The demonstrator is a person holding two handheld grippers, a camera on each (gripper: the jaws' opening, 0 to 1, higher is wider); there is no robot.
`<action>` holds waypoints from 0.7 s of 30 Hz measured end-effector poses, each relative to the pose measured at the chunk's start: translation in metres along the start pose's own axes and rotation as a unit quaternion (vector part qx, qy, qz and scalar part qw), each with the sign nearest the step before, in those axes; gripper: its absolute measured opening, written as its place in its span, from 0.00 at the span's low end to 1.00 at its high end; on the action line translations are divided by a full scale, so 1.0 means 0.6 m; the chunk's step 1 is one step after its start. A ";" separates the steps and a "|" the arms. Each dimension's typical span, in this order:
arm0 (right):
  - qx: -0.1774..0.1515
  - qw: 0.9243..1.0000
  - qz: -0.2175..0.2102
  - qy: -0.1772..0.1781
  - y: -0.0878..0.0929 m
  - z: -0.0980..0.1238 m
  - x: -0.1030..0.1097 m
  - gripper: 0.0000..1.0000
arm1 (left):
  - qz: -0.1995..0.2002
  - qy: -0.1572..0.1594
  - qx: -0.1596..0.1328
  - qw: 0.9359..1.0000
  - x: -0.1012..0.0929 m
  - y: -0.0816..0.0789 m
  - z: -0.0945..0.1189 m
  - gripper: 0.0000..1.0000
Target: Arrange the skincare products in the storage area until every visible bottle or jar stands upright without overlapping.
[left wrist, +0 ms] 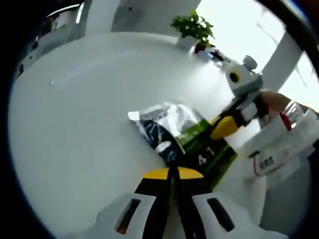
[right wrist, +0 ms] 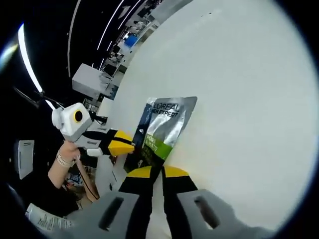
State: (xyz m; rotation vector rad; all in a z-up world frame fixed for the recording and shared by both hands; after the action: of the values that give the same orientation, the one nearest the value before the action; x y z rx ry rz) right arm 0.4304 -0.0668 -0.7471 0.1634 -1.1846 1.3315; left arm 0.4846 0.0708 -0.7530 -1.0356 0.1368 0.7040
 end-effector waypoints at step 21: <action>-0.072 0.983 -0.004 -0.168 -0.056 0.050 0.085 0.01 | 0.129 0.116 -0.127 0.977 -0.042 -0.041 0.026 0.26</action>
State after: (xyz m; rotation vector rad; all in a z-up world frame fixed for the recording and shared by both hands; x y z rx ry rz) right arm 0.4294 -0.0649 -0.6790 0.2961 -1.5590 1.2362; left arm 0.4764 0.0641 -0.7157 -1.3607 0.3981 0.8491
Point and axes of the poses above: the point that each gripper's makers call its tool centre point, and the gripper's own axes: z roughly backward along the fingers, x roughly to its left, y roughly out of its underside, the point moved 4 cm from there along z, roughly backward along the fingers, and after that the axes turned 13 degrees about -x, right-handed, at the moved point
